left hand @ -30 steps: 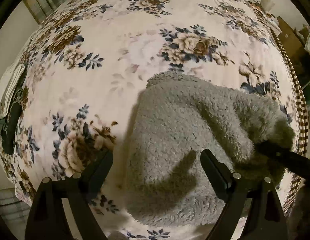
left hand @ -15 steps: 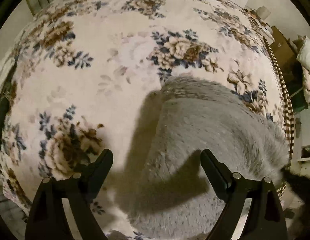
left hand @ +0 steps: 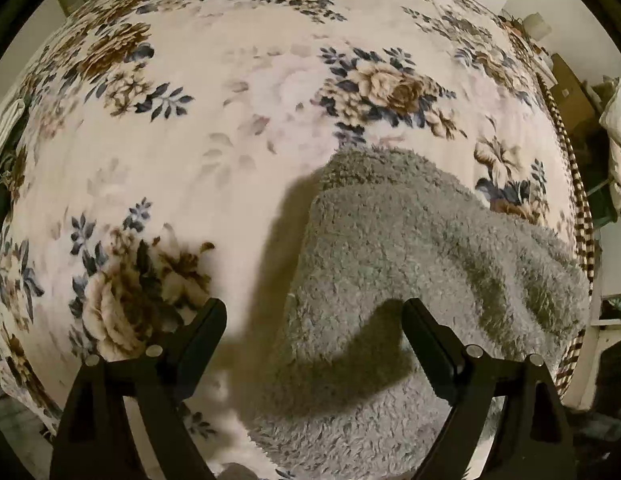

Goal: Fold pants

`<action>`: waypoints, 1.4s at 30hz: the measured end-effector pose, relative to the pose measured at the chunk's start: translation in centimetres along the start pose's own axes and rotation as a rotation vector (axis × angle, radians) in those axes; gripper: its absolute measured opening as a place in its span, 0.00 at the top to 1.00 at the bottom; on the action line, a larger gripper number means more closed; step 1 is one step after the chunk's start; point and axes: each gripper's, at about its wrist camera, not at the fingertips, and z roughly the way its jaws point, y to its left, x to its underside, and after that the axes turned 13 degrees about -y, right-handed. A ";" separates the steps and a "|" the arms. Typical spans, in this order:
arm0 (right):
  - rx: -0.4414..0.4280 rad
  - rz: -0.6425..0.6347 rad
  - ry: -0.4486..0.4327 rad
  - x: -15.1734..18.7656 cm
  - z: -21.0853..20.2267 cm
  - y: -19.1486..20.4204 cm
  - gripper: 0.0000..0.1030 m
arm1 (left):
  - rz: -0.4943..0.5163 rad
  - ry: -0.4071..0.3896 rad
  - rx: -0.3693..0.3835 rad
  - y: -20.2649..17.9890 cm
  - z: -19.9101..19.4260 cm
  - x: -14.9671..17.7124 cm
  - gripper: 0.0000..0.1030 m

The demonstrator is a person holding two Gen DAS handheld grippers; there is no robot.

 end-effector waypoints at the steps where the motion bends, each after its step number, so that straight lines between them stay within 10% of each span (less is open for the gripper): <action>1: 0.010 -0.009 0.004 0.4 0.6 0.1 0.80 | 0.006 0.002 0.000 -0.1 0.0 0.1 0.13; 11: 0.112 0.043 -0.305 3.1 -10.2 0.6 0.87 | -0.002 -0.001 0.059 -0.7 -0.8 0.7 0.13; 15: 0.209 0.086 -0.182 3.3 -6.8 -3.7 0.82 | 0.013 0.007 0.051 -1.5 0.4 0.9 0.13; 18: 0.220 0.110 -0.030 2.6 -2.6 -5.4 0.58 | 0.032 0.013 0.036 -1.6 1.1 0.7 0.13; 23: 0.203 -0.042 -0.213 1.2 -7.6 -0.5 0.46 | 0.033 -0.001 0.040 -1.3 0.6 0.4 0.13; 31: 0.252 -0.256 -0.256 -4.8 -5.1 5.5 0.46 | 0.042 -0.017 0.052 -2.7 0.6 -0.7 0.13; 35: 0.271 -0.188 -0.269 -6.9 -3.5 3.4 0.72 | 0.066 -0.019 0.050 -3.2 1.3 -1.2 0.13; 42: 0.302 -0.100 -0.231 -8.9 -1.2 -0.2 0.60 | 0.053 0.013 0.097 -3.9 2.3 -1.4 0.13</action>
